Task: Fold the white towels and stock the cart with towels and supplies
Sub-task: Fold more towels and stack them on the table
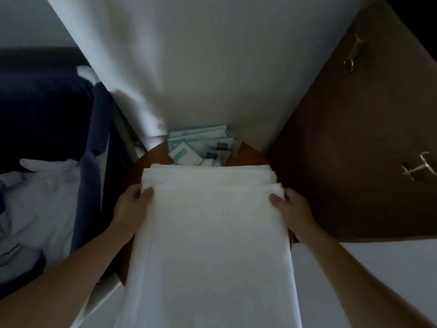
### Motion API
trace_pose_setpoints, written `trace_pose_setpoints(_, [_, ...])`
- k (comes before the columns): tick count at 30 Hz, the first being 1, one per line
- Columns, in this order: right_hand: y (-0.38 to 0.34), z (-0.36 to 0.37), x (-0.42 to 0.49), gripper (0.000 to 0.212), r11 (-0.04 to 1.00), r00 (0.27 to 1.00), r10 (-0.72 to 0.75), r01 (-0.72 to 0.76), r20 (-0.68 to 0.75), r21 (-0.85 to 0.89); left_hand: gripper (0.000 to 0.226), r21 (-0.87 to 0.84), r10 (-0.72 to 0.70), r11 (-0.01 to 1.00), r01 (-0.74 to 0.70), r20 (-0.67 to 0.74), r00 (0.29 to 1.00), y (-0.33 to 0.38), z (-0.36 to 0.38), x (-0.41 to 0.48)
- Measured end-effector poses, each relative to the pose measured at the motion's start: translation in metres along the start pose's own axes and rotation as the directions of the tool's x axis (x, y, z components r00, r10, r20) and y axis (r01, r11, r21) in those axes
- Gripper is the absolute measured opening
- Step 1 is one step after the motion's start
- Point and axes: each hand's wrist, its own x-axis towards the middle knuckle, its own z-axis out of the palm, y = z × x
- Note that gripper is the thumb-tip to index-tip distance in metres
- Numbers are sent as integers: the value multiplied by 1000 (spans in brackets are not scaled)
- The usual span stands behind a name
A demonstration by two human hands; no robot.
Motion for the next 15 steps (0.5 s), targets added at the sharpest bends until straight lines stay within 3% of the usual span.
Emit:
trace_pose_setpoints(5, [-37,-12,-8,5,992,997,-48,55,-68,112,16,-13,175,984,-178,-113,978,20,-20,4])
trace_pose_setpoints(8, [-45,-11,14,7,992,996,-31,42,-87,119,18,59,125,991,-123,-36,991,21,-16,37])
trace_pose_setpoints(12, [-21,11,38,31,999,992,38,-36,-124,20,31,213,49,975,-65,79,996,4,8,62])
trace_pose_setpoints(15, [-4,18,35,47,1000,987,10,-15,-162,-26,40,148,50,987,-57,53,997,-7,14,56])
